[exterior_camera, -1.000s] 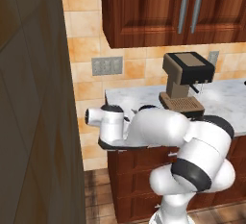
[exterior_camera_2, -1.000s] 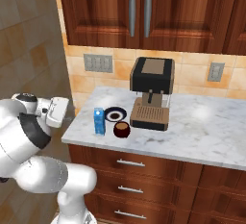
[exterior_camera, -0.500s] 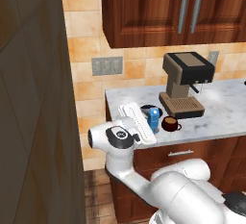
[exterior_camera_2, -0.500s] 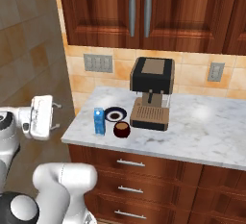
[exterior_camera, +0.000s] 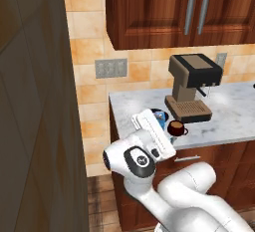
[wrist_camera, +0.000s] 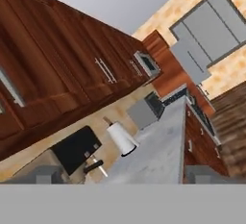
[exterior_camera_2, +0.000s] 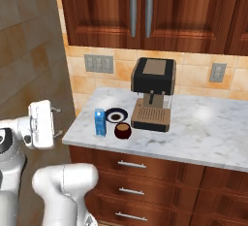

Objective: Take a sugar cube from the saucer and place it inside the coffee. Then, grab milk from the fridge and place it next to the coffee on the counter to sweeten the coffee.

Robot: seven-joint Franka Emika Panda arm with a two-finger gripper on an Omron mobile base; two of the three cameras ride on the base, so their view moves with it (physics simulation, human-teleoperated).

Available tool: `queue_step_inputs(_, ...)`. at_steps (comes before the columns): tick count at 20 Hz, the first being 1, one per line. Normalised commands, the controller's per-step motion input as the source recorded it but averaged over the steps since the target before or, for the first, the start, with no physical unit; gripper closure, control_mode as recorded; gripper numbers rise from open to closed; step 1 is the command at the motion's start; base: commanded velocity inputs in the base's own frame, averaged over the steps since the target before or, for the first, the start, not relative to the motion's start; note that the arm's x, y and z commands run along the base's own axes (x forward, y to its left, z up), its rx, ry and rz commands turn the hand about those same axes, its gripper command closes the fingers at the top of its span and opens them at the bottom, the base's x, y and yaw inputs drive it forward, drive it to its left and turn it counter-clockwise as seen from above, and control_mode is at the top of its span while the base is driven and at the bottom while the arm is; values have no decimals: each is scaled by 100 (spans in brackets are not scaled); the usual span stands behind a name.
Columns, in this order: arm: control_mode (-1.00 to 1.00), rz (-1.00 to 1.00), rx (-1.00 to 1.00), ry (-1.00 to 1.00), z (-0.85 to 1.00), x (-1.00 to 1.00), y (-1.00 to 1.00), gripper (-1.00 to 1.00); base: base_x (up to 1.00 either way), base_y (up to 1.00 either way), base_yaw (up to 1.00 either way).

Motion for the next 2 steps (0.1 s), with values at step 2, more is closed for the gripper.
queue_step_inputs(2, -100, 0, -6, -13, 37, -59, 35, -100, 0, 0, 0)
